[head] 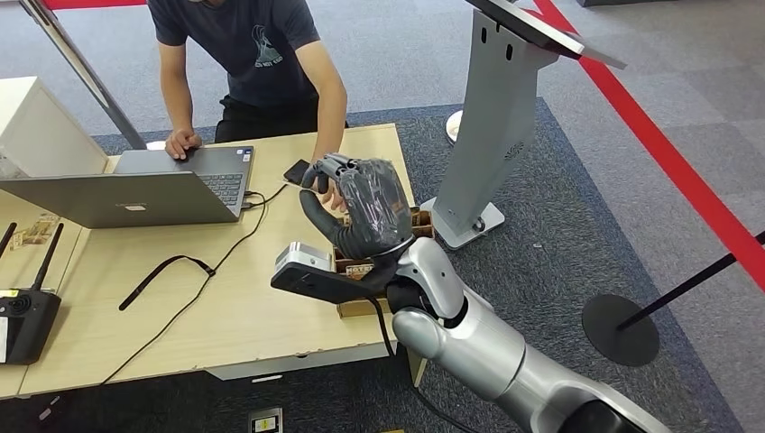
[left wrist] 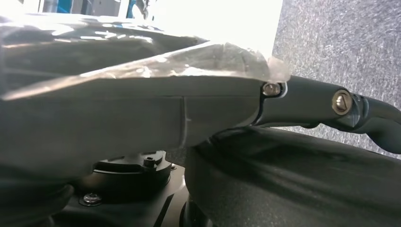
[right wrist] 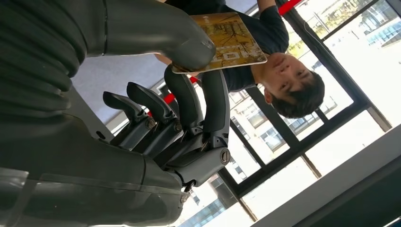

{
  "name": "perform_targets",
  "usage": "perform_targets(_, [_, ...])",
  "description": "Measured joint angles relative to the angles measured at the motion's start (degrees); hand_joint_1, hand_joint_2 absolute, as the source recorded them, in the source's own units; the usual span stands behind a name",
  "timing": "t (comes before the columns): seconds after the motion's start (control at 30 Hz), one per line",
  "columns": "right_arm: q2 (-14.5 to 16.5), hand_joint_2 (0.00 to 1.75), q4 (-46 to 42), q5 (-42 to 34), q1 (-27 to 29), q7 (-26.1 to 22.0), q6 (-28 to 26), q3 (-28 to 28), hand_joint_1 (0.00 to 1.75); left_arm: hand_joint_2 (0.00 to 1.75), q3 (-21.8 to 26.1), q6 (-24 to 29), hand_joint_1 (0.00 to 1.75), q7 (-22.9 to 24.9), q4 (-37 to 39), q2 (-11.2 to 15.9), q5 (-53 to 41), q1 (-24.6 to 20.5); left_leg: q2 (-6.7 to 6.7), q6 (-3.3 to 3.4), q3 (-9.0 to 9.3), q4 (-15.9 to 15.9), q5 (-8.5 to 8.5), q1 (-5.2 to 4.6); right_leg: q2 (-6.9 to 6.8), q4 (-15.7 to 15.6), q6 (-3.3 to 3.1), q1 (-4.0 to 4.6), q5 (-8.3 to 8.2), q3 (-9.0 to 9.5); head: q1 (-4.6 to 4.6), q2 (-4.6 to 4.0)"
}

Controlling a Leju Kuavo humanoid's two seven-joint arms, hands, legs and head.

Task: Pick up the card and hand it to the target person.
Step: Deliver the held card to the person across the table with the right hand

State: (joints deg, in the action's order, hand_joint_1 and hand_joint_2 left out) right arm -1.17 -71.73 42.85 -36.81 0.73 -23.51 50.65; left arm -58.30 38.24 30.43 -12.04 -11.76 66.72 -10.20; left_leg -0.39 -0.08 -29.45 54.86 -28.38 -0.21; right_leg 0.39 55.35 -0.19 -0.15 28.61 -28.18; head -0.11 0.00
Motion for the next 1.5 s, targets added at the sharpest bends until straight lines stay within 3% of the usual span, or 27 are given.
perform_targets(0.4, [2.13,1.75,5.16,2.59,-2.16,5.9,4.54,1.04,1.75,1.75,-1.53,-0.86,0.0,2.11,0.02,-0.42,-0.27,-0.61,0.0,0.0,-0.02,0.0,0.0,-0.01,0.0,0.01,0.0,0.0,0.0,-0.02,0.01,0.0])
perform_targets(0.67, [4.24,1.75,9.17,2.59,-3.53,6.2,5.18,1.8,1.75,1.75,-1.71,-3.45,0.0,1.81,0.07,0.19,0.21,-0.52,0.0,0.0,-0.03,-0.01,0.0,-0.02,0.0,0.02,0.0,-0.01,0.0,-0.02,0.01,0.0])
perform_targets(0.7, [4.41,1.75,9.54,2.59,-3.61,6.2,5.32,1.86,1.62,1.75,-1.73,-3.48,0.0,1.94,0.07,0.19,0.21,-0.54,0.0,0.0,-0.03,0.0,0.0,-0.02,0.0,0.02,0.0,-0.01,0.0,-0.03,0.01,0.0])
perform_targets(0.8, [4.81,1.75,10.56,2.56,-3.78,6.22,5.98,2.07,0.31,1.75,-1.92,-3.49,0.0,2.51,0.07,0.18,0.29,-0.61,0.0,0.0,-0.03,0.0,0.0,-0.02,0.0,0.01,0.0,-0.01,0.0,-0.03,0.01,0.0])
perform_targets(0.83, [4.9,1.75,10.82,2.44,-3.81,6.24,6.22,2.16,0.0,1.75,-2.0,-3.49,0.0,2.64,0.07,0.17,0.37,-0.64,0.0,0.0,-0.03,0.0,0.0,-0.02,0.0,0.0,0.0,-0.01,0.0,-0.03,0.01,0.0])
perform_targets(1.37, [4.92,1.75,11.19,-3.19,-3.26,5.65,8.03,2.29,0.0,1.75,-2.62,-3.33,0.0,3.23,0.07,0.14,1.21,-0.81,0.01,0.01,-0.03,0.0,-0.01,-0.02,0.0,-0.01,0.0,-0.01,0.0,-0.05,0.0,0.0])
perform_targets(1.43, [4.91,1.75,11.18,-7.17,-3.13,5.14,9.78,2.1,0.0,1.75,-2.63,-2.95,0.0,3.3,0.07,0.1,1.51,-0.82,0.02,0.01,-0.02,0.0,-0.01,-0.02,0.0,-0.01,0.0,-0.01,0.0,-0.05,0.01,0.0])
perform_targets(1.5, [4.87,1.75,11.16,-16.13,-2.7,4.66,13.72,1.69,0.0,1.75,-2.63,-2.05,0.0,3.58,0.07,0.02,2.14,-0.87,0.02,0.01,-0.02,0.0,-0.01,-0.02,0.0,-0.02,0.0,-0.01,0.0,-0.05,0.01,0.0])
